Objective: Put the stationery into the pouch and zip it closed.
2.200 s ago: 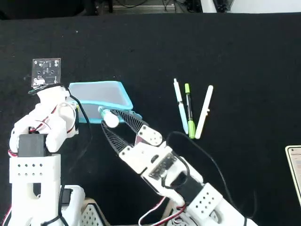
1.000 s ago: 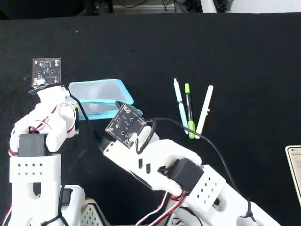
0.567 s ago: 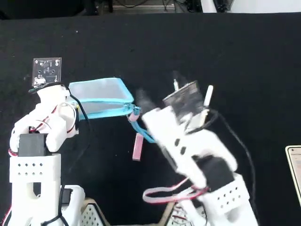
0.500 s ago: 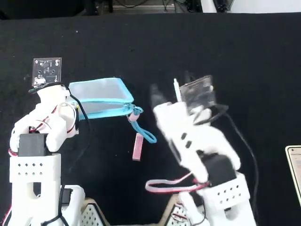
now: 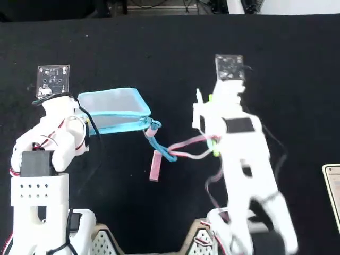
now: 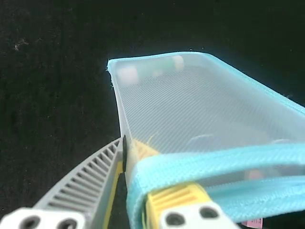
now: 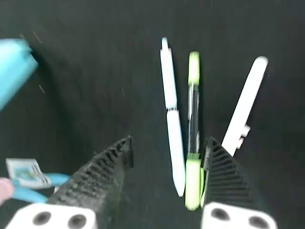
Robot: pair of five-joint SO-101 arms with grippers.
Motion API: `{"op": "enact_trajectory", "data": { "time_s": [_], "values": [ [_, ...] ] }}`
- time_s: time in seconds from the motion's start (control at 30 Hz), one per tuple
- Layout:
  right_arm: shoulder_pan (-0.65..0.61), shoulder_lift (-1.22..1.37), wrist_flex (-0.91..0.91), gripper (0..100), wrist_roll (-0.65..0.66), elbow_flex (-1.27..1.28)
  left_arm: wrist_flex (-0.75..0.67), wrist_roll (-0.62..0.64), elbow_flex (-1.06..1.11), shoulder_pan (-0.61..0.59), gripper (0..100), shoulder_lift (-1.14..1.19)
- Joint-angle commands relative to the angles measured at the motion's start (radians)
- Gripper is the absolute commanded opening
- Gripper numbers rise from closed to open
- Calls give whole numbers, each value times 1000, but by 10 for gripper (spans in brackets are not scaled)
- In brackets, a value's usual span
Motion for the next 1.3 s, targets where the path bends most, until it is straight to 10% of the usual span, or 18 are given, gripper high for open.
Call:
{"op": "enact_trajectory", "data": {
  "time_s": [0.0, 0.53, 1.27],
  "values": [
    [-55, 157, 97, 208, -58, -145, -11, 12, -19, -31, 30, -8],
    [-483, 378, 236, 208, -272, -213, -86, 14, 28, -119, 30, -8],
    [-358, 472, 302, 188, -207, -331, -80, 11, 31, -119, 30, -9]
  ]
}}
